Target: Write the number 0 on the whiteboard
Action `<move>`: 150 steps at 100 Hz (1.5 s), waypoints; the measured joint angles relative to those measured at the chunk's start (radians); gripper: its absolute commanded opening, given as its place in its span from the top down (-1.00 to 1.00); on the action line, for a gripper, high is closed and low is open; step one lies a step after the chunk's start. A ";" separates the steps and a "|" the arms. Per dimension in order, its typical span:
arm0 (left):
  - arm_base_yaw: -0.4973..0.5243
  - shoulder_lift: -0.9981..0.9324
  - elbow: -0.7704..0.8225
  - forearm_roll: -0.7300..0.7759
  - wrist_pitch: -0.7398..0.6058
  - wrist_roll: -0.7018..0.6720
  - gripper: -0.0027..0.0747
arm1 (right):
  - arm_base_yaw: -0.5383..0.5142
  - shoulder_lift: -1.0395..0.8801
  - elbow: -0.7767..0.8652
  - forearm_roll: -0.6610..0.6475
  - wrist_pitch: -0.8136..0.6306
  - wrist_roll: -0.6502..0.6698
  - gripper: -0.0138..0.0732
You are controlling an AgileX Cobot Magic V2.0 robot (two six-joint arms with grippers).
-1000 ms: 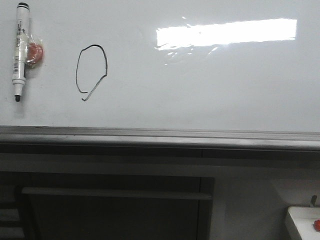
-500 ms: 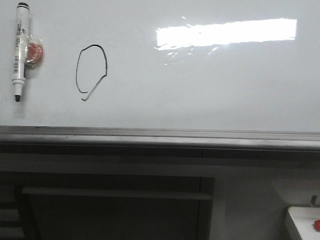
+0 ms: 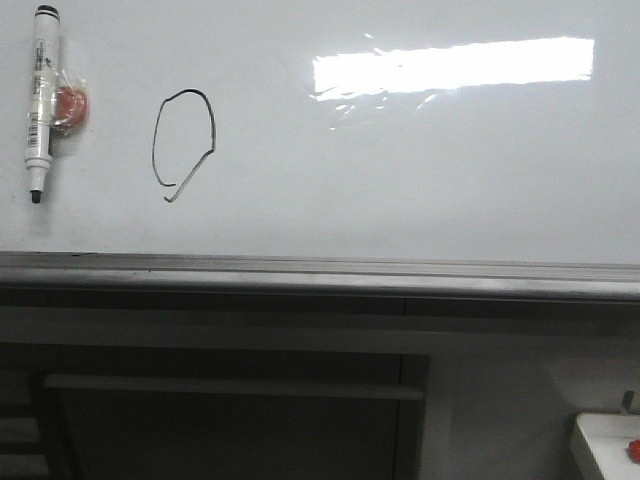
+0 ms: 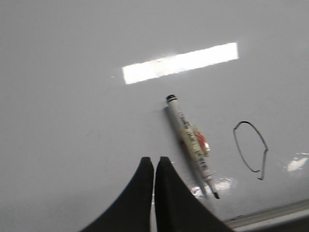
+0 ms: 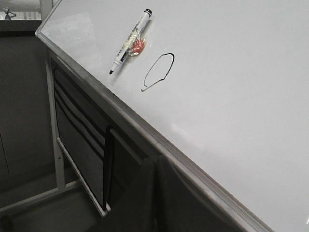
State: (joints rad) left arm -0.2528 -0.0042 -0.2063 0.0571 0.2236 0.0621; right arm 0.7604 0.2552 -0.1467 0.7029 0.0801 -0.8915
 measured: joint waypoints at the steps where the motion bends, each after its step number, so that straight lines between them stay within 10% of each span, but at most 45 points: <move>1: 0.008 0.000 0.000 -0.004 0.000 0.002 0.98 | 0.000 0.000 0.000 0.000 0.000 0.000 0.80; 29: 0.235 0.000 0.033 -0.103 -0.021 0.039 0.98 | 0.000 0.000 0.000 0.000 0.000 0.000 0.80; 150: 0.241 0.000 0.208 -0.050 0.105 0.046 0.98 | 0.000 0.000 0.002 0.001 -0.002 0.002 0.80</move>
State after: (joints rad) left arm -0.0116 -0.0042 0.0015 0.0071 0.3284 0.1077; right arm 0.7604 0.2547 -0.1449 0.7038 0.0783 -0.8893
